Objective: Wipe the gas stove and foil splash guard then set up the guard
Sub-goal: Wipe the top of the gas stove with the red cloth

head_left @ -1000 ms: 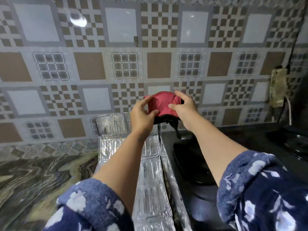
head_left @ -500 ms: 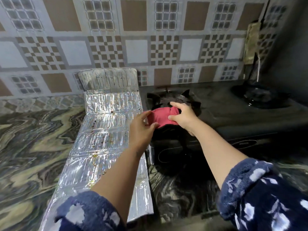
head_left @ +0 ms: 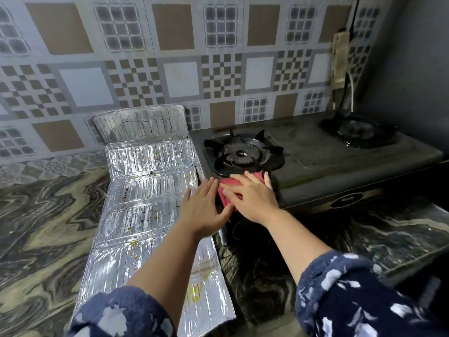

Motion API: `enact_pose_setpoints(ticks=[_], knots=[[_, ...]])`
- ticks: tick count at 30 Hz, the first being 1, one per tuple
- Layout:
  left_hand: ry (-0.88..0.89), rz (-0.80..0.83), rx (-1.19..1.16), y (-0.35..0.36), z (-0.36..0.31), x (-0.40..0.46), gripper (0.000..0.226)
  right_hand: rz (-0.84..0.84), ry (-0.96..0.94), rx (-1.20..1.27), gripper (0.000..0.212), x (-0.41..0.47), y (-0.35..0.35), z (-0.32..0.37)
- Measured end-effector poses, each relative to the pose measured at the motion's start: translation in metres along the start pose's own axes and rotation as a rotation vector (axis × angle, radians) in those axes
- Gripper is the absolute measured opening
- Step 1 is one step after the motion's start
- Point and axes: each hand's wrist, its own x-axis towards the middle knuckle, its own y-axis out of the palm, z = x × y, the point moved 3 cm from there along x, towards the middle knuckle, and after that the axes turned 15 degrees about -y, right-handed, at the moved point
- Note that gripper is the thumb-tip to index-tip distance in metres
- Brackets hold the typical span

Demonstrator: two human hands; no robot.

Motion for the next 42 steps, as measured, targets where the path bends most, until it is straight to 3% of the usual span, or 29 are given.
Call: enact_pose_setpoints(ticks=[4, 8, 12, 20, 24, 28, 34, 38, 42], knots=[[0.039, 0.009, -0.061, 0.001, 0.0, 0.002, 0.104, 0.043, -0.011, 0.009, 0.043, -0.009, -0.001, -0.018], [0.035, -0.004, -0.008, 0.006, 0.0, 0.004, 0.084, 0.038, 0.119, -0.036, 0.042, -0.019, -0.012, -0.046], [0.055, -0.001, 0.047, 0.008, 0.002, 0.005, 0.076, 0.039, 0.205, -0.029, 0.043, -0.011, -0.01, -0.031], [0.037, -0.047, 0.026, 0.015, 0.0, 0.004, 0.095, -0.01, 0.043, -0.01, 0.039, -0.017, -0.001, -0.021], [0.022, -0.053, 0.032, 0.015, -0.002, 0.003, 0.084, -0.041, 0.106, -0.013, 0.039, -0.024, -0.008, -0.045], [0.025, -0.073, 0.022, 0.014, -0.002, 0.004, 0.098, 0.029, 0.191, -0.105, 0.044, -0.021, -0.008, -0.047], [-0.029, -0.116, 0.088, 0.008, -0.017, 0.003, 0.089, 0.032, -0.044, -0.122, 0.045, -0.016, -0.002, -0.035], [-0.107, -0.252, 0.108, -0.001, -0.057, 0.004, 0.071, 0.049, -0.178, -0.066, 0.045, -0.026, -0.01, -0.063], [-0.145, -0.271, 0.076, 0.012, -0.105, 0.008, 0.067, 0.078, -0.191, -0.058, 0.045, -0.038, -0.028, -0.112]])
